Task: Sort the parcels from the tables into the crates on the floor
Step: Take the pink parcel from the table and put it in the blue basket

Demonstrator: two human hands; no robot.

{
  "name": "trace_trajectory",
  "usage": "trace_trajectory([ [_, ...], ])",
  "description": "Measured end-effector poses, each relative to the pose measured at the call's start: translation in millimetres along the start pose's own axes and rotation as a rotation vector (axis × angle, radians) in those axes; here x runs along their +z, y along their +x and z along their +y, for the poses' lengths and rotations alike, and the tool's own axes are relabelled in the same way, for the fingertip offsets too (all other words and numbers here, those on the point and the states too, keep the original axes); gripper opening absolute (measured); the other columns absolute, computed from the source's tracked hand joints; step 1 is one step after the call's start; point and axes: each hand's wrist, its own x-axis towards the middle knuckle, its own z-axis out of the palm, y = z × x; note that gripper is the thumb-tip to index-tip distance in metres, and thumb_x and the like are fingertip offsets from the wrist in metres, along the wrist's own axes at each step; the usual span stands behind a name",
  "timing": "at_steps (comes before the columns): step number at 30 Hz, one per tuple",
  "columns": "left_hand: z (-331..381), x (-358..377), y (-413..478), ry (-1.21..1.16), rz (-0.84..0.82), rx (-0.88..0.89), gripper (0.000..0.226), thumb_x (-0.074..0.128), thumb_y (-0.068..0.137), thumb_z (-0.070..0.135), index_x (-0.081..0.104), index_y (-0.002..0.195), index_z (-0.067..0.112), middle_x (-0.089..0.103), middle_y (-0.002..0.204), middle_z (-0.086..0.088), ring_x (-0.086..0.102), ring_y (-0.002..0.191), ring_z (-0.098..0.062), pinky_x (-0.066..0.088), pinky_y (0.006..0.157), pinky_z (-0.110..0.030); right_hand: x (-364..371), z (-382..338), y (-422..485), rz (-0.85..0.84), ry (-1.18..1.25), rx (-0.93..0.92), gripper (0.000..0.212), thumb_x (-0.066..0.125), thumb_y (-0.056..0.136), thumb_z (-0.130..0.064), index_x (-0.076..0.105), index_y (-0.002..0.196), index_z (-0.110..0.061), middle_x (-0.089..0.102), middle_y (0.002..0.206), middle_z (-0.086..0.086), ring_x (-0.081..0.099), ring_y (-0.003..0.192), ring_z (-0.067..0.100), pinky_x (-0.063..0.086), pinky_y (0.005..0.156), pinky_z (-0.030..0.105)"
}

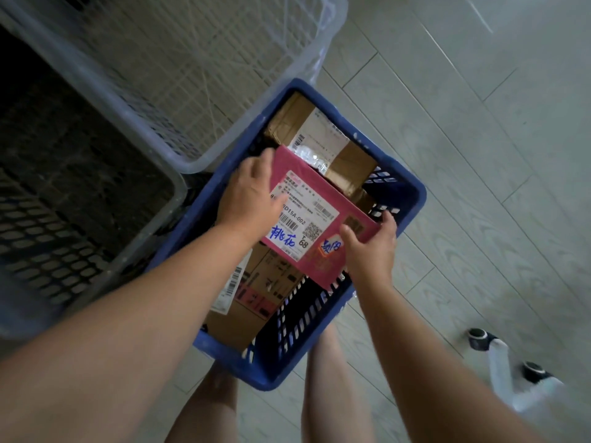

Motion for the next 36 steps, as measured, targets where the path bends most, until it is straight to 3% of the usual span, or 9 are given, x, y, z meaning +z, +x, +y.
trace_trajectory([
  [3, 3.3, 5.2, -1.2, 0.412, -0.137, 0.265, 0.093, 0.044, 0.089, 0.058, -0.025, 0.143, 0.026, -0.027, 0.154, -0.009, -0.015, 0.145, -0.031, -0.006, 0.116, -0.043, 14.2, 2.4, -15.1, 0.014, 0.136, 0.108, 0.098, 0.075, 0.079, -0.031, 0.007, 0.15, -0.035, 0.042, 0.145, 0.004, 0.048, 0.128, 0.024, 0.043, 0.102, 0.052],
  [5, -4.3, 8.9, 5.3, 0.52, -0.228, 0.252, 0.088, 0.036, 0.091, 0.06, -0.033, 0.136, 0.028, -0.042, 0.143, -0.004, -0.026, 0.142, -0.028, -0.011, 0.114, -0.041, 22.8, -3.7, -14.9, -0.003, 0.109, 0.1, 0.1, 0.076, 0.079, -0.029, 0.005, 0.149, -0.04, 0.045, 0.143, 0.003, 0.05, 0.124, 0.025, 0.046, 0.099, 0.051],
  [14, -1.1, 16.5, 27.3, 0.487, -0.319, 0.055, 0.079, 0.045, 0.094, 0.049, -0.001, 0.152, 0.021, -0.009, 0.159, -0.007, -0.006, 0.146, -0.032, 0.002, 0.117, -0.042, 31.5, -15.5, 20.3, -0.138, -0.044, 0.129, 0.101, 0.073, 0.082, -0.029, -0.001, 0.152, -0.027, 0.047, 0.142, 0.009, 0.057, 0.113, 0.024, 0.05, 0.076, 0.03],
  [17, -10.9, 4.9, 13.5, 0.434, -0.106, 0.233, 0.075, 0.054, 0.092, 0.039, 0.016, 0.151, 0.011, 0.011, 0.157, -0.017, 0.014, 0.143, -0.034, 0.013, 0.115, -0.043, 26.5, -7.6, 11.7, -0.081, 0.123, 0.215, 0.107, 0.075, 0.081, -0.029, -0.006, 0.152, -0.029, 0.033, 0.152, 0.01, 0.051, 0.123, 0.025, 0.048, 0.095, 0.04],
  [19, -18.6, -5.0, 5.7, 0.369, 0.012, 0.27, 0.077, 0.06, 0.09, 0.037, 0.023, 0.148, 0.004, 0.023, 0.153, -0.02, 0.023, 0.139, -0.036, 0.021, 0.113, -0.043, 26.2, -0.1, 8.9, -0.034, 0.288, 0.344, 0.092, 0.072, 0.083, -0.033, 0.012, 0.152, -0.022, 0.039, 0.149, 0.012, 0.048, 0.128, 0.031, 0.044, 0.101, 0.05],
  [21, -24.6, -10.3, 2.9, 0.387, -0.092, 0.218, 0.086, 0.054, 0.09, 0.047, 0.01, 0.15, 0.005, 0.012, 0.156, -0.017, 0.013, 0.143, -0.031, 0.011, 0.116, -0.038, 29.8, 6.2, 6.0, -0.088, 0.338, 0.393, 0.05, 0.065, 0.089, -0.035, 0.044, 0.131, -0.017, 0.058, 0.13, 0.012, 0.061, 0.109, 0.028, 0.051, 0.09, 0.045],
  [24, -27.3, -2.5, 3.5, 0.51, -0.223, 0.204, 0.098, 0.046, 0.088, 0.061, -0.006, 0.15, 0.007, -0.005, 0.158, -0.014, -0.006, 0.146, -0.027, -0.008, 0.116, -0.036, 39.0, 5.0, 4.4, -0.129, 0.288, 0.359, 0.022, 0.057, 0.094, -0.033, 0.049, 0.11, -0.02, 0.063, 0.113, 0.005, 0.063, 0.096, 0.023, 0.052, 0.088, 0.045],
  [33, -33.6, 4.0, 4.7, 0.656, -0.264, 0.208, 0.11, 0.048, 0.078, 0.073, -0.008, 0.15, 0.012, -0.01, 0.158, -0.015, -0.008, 0.146, -0.029, -0.014, 0.113, -0.041, 55.1, -3.9, 11.4, -0.236, 0.13, 0.282, 0.059, 0.053, 0.095, -0.038, 0.032, 0.141, -0.008, 0.051, 0.135, 0.009, 0.054, 0.117, 0.026, 0.049, 0.095, 0.043],
  [36, -30.2, 2.6, 4.6, 0.689, -0.281, 0.191, 0.109, 0.049, 0.079, 0.071, -0.01, 0.15, 0.013, -0.012, 0.158, -0.014, -0.01, 0.146, -0.029, -0.013, 0.114, -0.04, 48.8, -6.8, 10.7, -0.303, 0.11, 0.31, 0.055, 0.049, 0.097, -0.04, 0.032, 0.138, -0.007, 0.051, 0.125, 0.008, 0.055, 0.101, 0.02, 0.047, 0.078, 0.035],
])
